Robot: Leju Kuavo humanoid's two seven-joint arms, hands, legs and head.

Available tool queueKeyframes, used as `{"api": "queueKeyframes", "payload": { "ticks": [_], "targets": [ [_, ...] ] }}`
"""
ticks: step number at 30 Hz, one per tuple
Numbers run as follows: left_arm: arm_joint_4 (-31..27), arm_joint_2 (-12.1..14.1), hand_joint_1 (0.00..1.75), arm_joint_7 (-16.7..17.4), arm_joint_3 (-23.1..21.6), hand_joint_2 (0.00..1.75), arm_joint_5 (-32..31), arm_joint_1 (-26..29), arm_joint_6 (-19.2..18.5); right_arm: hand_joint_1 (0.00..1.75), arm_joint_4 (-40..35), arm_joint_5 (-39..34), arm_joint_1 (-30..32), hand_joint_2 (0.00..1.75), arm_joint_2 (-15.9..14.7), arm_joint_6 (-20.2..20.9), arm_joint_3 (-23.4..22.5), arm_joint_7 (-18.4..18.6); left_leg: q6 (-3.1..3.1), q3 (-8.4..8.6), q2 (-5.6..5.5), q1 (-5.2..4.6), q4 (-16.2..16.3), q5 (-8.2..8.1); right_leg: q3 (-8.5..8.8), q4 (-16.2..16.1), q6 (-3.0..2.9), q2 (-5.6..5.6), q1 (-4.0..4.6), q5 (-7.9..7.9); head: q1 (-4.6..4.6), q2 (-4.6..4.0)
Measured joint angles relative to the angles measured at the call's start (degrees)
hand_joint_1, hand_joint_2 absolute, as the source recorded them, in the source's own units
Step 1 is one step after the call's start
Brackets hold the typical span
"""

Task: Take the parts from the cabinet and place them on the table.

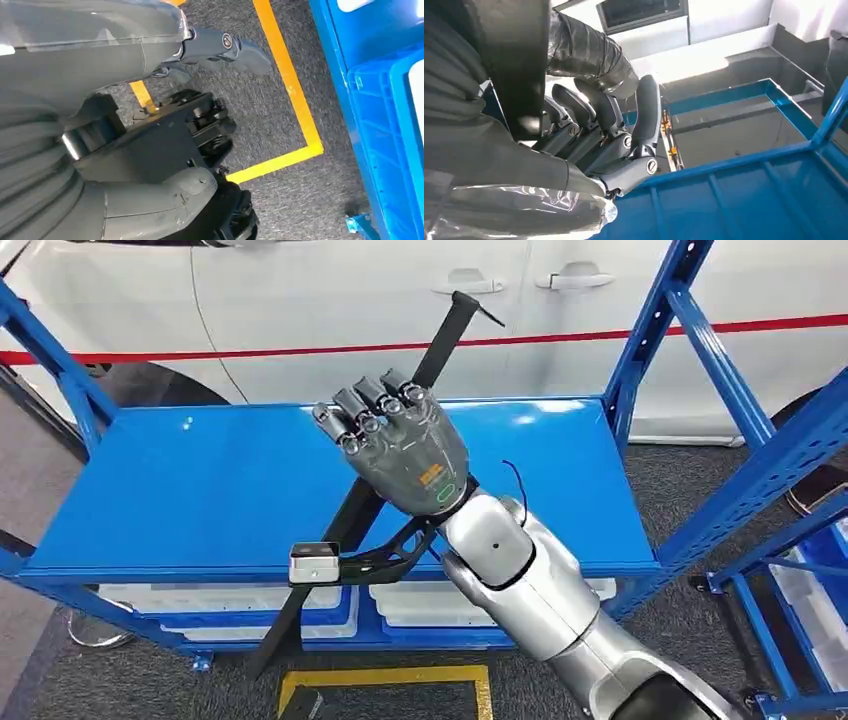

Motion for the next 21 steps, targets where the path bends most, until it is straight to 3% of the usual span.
{"api": "queueKeyframes", "payload": {
  "ticks": [1, 2, 6, 7, 8, 11, 12, 13, 14, 16, 17, 21],
  "targets": [
    [0.0, 0.0, 0.00, 0.0, 0.0, 1.75, 0.0, 0.0, 0.0, 1.75, 0.0, 0.0, 0.0, 1.75, 0.1, 0.0, 0.0, 0.0, 0.55, 2.41, 0.00, -0.16, -5.0, 2.34, 0.15, 0.0, 0.01, 0.02, 0.01, -0.09, -0.02, 0.00],
    [0.0, 0.0, 0.00, 0.0, 0.0, 1.75, 0.0, 0.0, 0.0, 1.75, 0.0, 0.0, 0.0, 1.75, 0.1, 0.0, 0.0, 0.0, 1.05, 3.48, -0.04, -0.49, -7.1, 1.71, 0.10, -0.1, 0.09, 0.04, 0.06, -0.10, 0.02, 0.00],
    [0.0, 0.0, 0.00, 0.0, 0.0, 1.75, 0.0, 0.1, 0.0, 1.75, 0.0, 0.0, -0.1, 1.75, 0.1, 0.0, 0.0, 0.0, 1.53, 3.84, -0.06, -0.83, -8.7, 2.00, 0.01, -0.6, 1.35, 0.03, -0.01, 0.28, 0.00, 0.00],
    [0.0, 0.0, 0.00, 0.0, 0.0, 1.75, 0.0, 0.1, 0.1, 1.75, -0.1, 0.0, 0.0, 1.75, 0.2, 0.0, 0.0, 0.0, 1.79, 4.41, 0.12, -0.06, -9.6, 2.53, -0.02, 0.0, 1.61, -0.01, 0.02, -0.21, 0.00, 0.00],
    [0.0, 0.0, 0.00, 0.0, 0.0, 1.75, 0.0, 0.0, 0.1, 1.75, -0.1, 0.0, -0.2, 1.75, 0.2, 0.0, 0.0, 0.0, 2.07, 4.58, 0.09, -0.13, -9.8, 2.64, -0.65, 1.4, 1.90, 0.02, -0.01, -1.37, 0.02, 0.00],
    [0.0, 0.0, 0.00, 0.0, 0.0, 1.75, 0.0, -0.1, 0.1, 1.75, 0.0, 0.0, 0.0, 1.75, 0.1, 0.0, 0.0, 0.0, 2.34, 4.49, 0.16, -0.17, -9.7, 2.56, -6.76, 13.9, 2.49, 0.00, -0.31, -7.56, 0.02, 0.00],
    [0.0, 0.0, 0.00, 0.0, 0.0, 1.75, 0.0, 0.0, 0.1, 1.75, 0.0, 0.0, 0.1, 1.75, 0.1, 0.0, 0.0, 0.0, 2.31, 4.43, 0.15, -0.16, -9.6, 2.53, -8.07, 16.4, 2.66, -0.02, -0.35, -7.85, 0.00, 0.00],
    [0.0, 0.0, 0.00, 0.0, 0.0, 1.75, 0.0, 0.0, 0.1, 1.75, 0.1, 0.0, 0.1, 1.75, 0.1, 0.0, 0.0, 0.0, 2.27, 4.42, 0.14, -0.14, -9.5, 2.45, -8.00, 16.0, 2.80, -0.04, -0.46, -6.69, 0.02, 0.00],
    [0.0, 0.0, 0.00, 0.0, 0.0, 1.75, 0.0, 0.0, 0.1, 1.75, 0.1, 0.0, 0.1, 1.75, 0.1, 0.0, 0.0, 0.0, 2.11, 4.43, 0.09, -0.10, -9.2, 2.29, -6.59, 12.9, 2.84, -0.07, -0.61, -4.44, 0.02, 0.00],
    [0.0, -0.1, 0.00, 3.1, 0.0, 1.75, 0.0, -0.1, -0.3, 1.75, 0.1, -2.7, 0.4, 1.75, 0.1, -0.7, 0.0, -0.8, 1.68, 4.38, -0.03, 0.04, -8.3, 1.86, -1.38, 2.9, 2.78, -0.20, -0.80, 0.66, 0.02, 0.00],
    [0.0, -0.1, 0.00, 6.3, 0.0, 1.75, -0.1, 0.0, -0.7, 1.75, 0.1, -5.0, 1.2, 1.75, 0.3, -1.7, 0.0, -1.4, 1.37, 4.05, -0.07, -0.06, -8.0, 1.66, -0.39, 1.3, 2.46, -0.18, -0.62, -0.55, 0.02, 0.00],
    [0.0, -0.1, 0.00, 8.7, 0.0, 1.75, -0.5, 0.2, -1.0, 1.75, -0.4, -5.5, 4.4, 1.75, 1.3, -2.4, 0.3, -1.9, 0.46, 3.52, -0.06, -0.20, -7.6, 1.99, -1.07, 0.8, 1.31, 0.25, -0.25, 0.46, 0.04, 0.00]
  ]
}}
